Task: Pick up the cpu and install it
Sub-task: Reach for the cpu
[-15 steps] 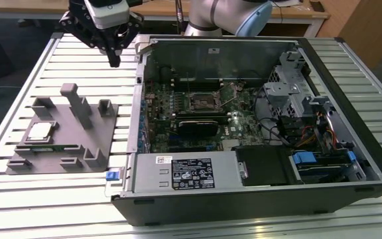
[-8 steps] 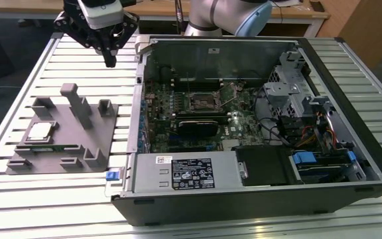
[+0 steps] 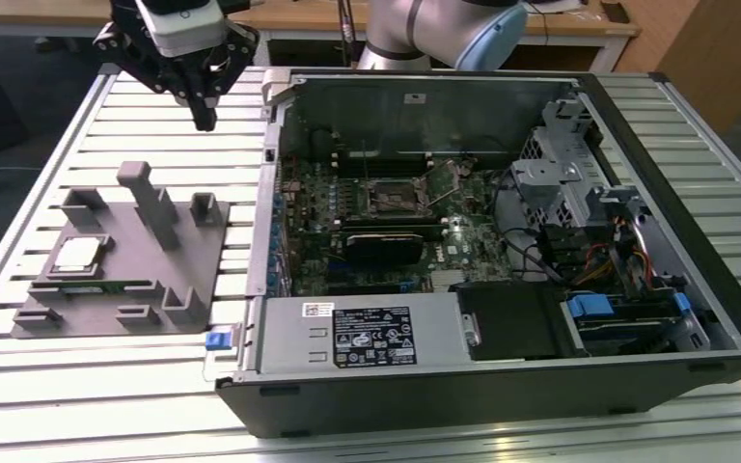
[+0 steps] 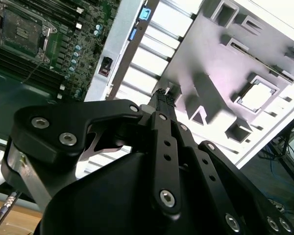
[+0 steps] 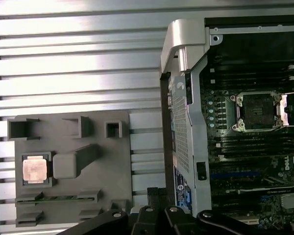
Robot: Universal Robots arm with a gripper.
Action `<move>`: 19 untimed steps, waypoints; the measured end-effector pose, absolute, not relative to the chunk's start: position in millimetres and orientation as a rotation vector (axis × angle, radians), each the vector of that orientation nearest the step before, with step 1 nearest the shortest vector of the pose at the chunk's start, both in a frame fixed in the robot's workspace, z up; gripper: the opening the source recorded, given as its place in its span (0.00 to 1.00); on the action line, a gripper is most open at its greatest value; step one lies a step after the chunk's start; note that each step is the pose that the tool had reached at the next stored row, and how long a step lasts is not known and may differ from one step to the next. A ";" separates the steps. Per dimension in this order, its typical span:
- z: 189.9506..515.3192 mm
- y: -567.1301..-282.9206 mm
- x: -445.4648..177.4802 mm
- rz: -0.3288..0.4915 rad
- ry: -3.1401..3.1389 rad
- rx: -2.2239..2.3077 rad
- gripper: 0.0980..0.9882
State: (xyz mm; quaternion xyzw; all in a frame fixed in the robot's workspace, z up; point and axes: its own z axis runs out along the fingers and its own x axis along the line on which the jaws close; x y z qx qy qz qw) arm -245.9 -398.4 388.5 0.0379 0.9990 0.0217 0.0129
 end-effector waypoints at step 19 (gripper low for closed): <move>387.7 -398.1 -266.9 0.068 3.113 0.118 0.01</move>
